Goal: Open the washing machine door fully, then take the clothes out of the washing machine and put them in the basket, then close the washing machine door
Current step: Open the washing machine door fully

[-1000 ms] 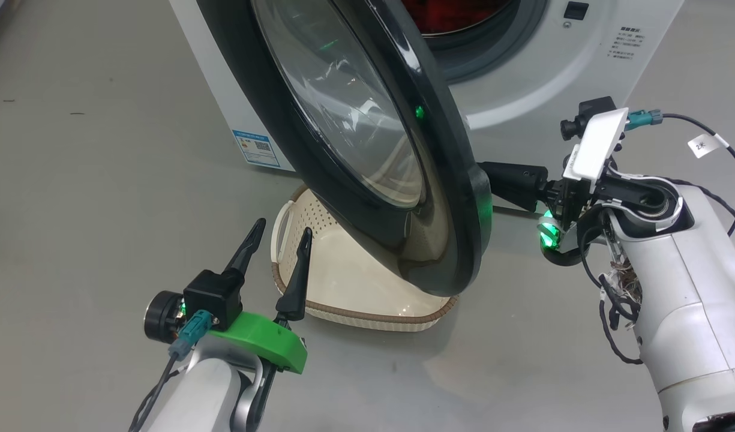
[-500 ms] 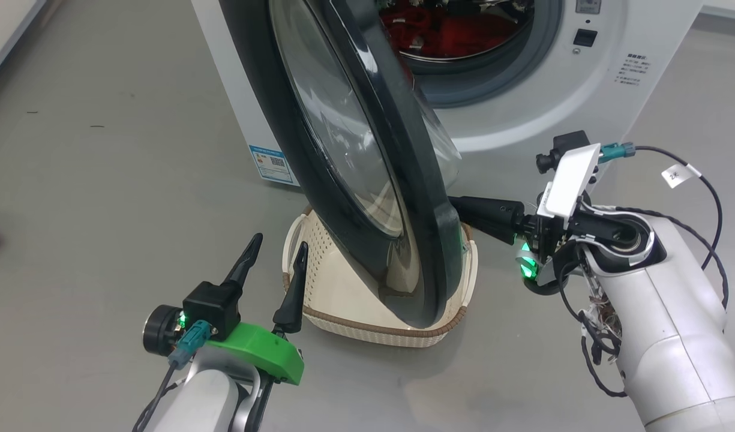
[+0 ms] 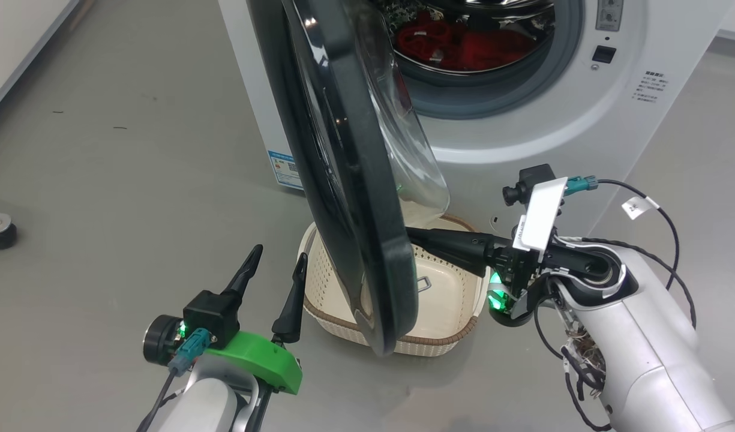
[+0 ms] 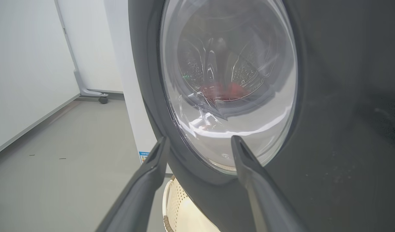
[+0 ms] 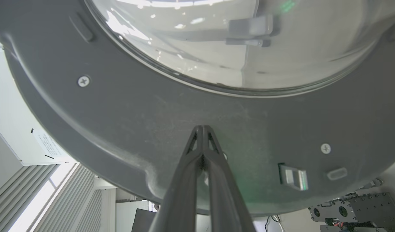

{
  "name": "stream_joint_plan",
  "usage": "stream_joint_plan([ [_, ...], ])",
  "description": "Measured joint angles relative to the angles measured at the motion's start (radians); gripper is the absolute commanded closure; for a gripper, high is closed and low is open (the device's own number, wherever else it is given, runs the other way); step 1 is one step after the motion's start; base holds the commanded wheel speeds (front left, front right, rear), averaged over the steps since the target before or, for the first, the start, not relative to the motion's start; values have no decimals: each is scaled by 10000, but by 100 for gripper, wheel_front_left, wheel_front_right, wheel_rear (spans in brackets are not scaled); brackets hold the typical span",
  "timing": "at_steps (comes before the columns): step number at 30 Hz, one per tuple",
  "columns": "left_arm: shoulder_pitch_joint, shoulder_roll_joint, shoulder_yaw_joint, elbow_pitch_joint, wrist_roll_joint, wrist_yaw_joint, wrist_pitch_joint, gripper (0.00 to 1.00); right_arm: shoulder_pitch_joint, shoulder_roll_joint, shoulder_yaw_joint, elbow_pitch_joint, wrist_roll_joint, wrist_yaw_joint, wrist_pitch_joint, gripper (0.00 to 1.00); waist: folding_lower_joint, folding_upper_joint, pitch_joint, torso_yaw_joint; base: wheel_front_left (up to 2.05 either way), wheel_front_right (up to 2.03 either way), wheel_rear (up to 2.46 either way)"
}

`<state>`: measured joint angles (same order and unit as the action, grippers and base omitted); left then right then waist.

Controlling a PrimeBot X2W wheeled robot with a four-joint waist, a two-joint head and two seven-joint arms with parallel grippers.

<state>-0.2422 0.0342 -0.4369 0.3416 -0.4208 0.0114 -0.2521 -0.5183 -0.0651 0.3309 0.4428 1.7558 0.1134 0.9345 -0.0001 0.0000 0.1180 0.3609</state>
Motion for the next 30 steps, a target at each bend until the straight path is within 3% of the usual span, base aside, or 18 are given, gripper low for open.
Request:
stream_joint_plan([
  [19,67,2,115,-10,0,-36,0,0,334,-6,1515,-725,907,27,-1022,100,0,0,-63,393,0,0,0],
  [25,124,2,176,-44,0,-35,0,0,383,6,1453,-725,988,29,-1444,100,0,0,-19,409,0,0,0],
  [30,172,2,297,-84,0,-33,0,0,741,25,688,-757,1120,31,-2105,100,0,0,-17,361,0,0,0],
])
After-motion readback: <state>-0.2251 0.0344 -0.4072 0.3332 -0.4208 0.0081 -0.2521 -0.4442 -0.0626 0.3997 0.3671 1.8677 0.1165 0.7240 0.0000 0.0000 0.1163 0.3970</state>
